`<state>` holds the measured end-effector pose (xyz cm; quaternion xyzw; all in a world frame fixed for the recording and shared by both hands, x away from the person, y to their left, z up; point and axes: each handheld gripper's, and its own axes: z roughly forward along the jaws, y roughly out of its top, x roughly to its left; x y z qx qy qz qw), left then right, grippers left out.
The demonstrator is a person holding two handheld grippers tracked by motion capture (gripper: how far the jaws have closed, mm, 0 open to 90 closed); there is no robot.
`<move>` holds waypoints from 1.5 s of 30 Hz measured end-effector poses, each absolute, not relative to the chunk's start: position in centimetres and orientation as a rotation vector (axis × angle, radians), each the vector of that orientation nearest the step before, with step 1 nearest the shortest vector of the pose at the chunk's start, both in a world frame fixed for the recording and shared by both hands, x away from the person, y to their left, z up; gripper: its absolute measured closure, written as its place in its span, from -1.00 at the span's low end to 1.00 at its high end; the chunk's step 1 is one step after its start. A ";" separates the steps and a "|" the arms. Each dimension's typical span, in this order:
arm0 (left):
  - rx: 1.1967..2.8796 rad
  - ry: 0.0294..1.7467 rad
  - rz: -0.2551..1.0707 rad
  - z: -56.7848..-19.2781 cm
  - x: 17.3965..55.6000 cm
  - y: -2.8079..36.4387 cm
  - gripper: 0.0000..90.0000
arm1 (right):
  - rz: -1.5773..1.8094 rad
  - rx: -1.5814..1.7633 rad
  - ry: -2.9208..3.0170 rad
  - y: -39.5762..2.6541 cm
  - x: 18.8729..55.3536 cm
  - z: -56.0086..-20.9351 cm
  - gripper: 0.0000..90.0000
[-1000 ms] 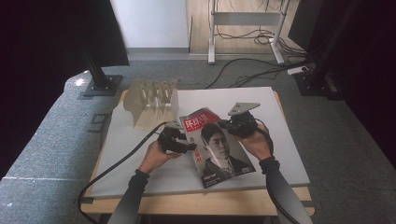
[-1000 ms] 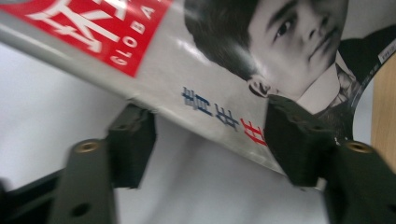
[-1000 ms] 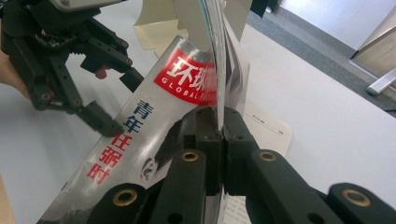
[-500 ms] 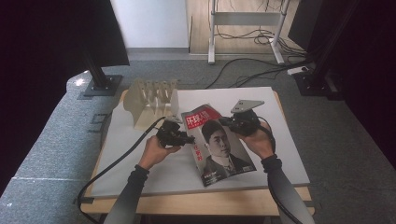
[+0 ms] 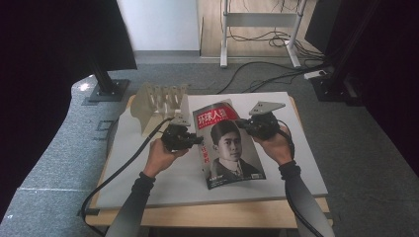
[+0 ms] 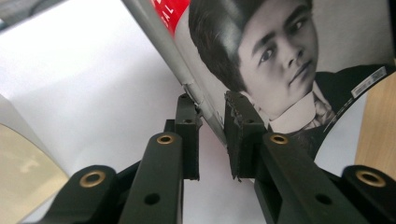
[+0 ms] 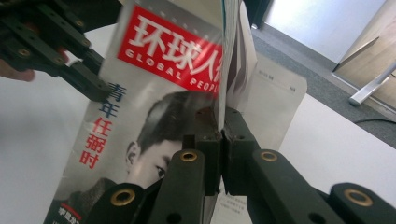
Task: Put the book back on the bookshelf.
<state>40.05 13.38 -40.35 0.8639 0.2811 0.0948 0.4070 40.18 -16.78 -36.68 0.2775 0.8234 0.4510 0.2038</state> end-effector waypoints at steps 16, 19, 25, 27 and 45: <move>2.112 0.593 0.527 -37.6 37.6 13.7 0.89 | 1.297 0.783 2.224 -17.5 39.9 -35.9 0.90; 2.113 0.573 0.499 -37.7 36.9 14.2 0.88 | 1.312 0.782 2.221 -17.8 39.6 -36.2 0.90; 2.126 0.551 0.450 -37.7 35.2 14.7 0.84 | 1.333 0.730 2.246 -18.7 37.8 -36.7 0.89; 2.126 0.541 0.448 -37.3 35.0 14.4 0.75 | 1.334 0.723 2.247 -19.0 37.2 -36.9 0.89; 2.144 0.553 0.410 -36.2 37.8 12.0 0.88 | 1.382 0.720 2.267 -20.1 36.5 -37.3 0.81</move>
